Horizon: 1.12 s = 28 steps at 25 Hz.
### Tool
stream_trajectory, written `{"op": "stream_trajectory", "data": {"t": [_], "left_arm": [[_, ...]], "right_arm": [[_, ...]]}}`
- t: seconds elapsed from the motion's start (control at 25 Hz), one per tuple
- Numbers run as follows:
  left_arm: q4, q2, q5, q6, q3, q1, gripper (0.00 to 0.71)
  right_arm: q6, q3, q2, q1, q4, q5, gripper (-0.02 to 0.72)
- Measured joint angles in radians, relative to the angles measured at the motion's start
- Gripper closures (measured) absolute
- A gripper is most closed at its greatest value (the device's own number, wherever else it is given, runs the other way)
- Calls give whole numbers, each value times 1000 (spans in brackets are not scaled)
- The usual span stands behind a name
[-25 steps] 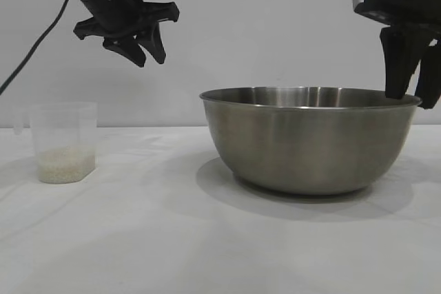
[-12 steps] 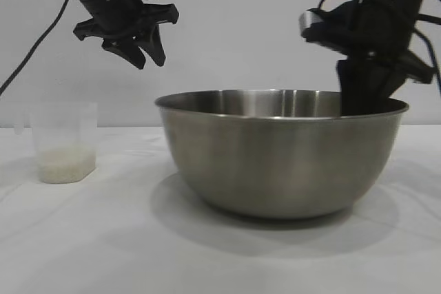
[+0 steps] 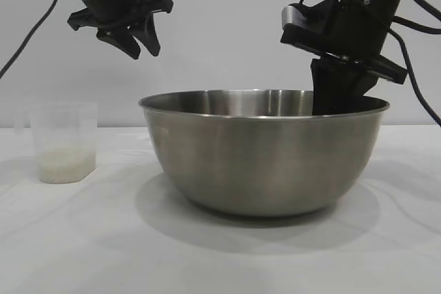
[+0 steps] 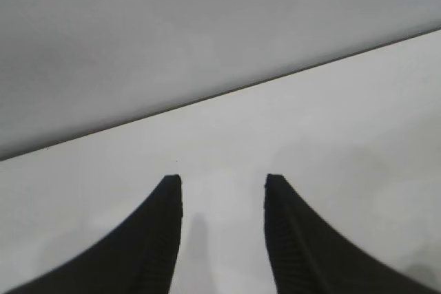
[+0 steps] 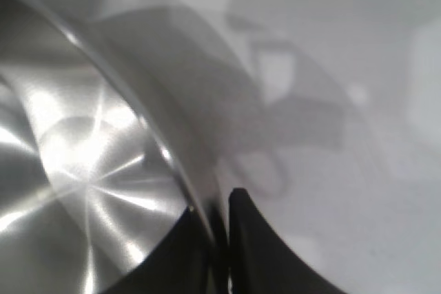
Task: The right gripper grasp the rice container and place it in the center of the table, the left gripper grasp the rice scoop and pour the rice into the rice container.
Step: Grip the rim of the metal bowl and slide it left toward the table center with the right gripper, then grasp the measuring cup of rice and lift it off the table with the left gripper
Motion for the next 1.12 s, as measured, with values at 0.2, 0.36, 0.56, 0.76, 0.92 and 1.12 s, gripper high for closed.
{"op": "stream_trajectory", "data": {"t": [0.2,0.36,0.56,0.76,0.92,1.12], "left_arm": [[0,0,10,0,0,0,473],[0,0,10,0,0,0,473],[2,0,10,0,0,0,473],[2,-4,11,0,0,0,473],[5,-18,11,0,0,0,473],[8,-20,11,0,0,0,473]], "right_arm": [[-7,-35,13,0,15,6,554],[-18,-81,13,0,17,51,327],[-18,-93,-26,0,-21,61,258],[-39,-19,-175,0,-45,-83,274],[-68,277,-372,0,-45,-368,274],[-77,643,-677,0,-45,-626,274]]}}
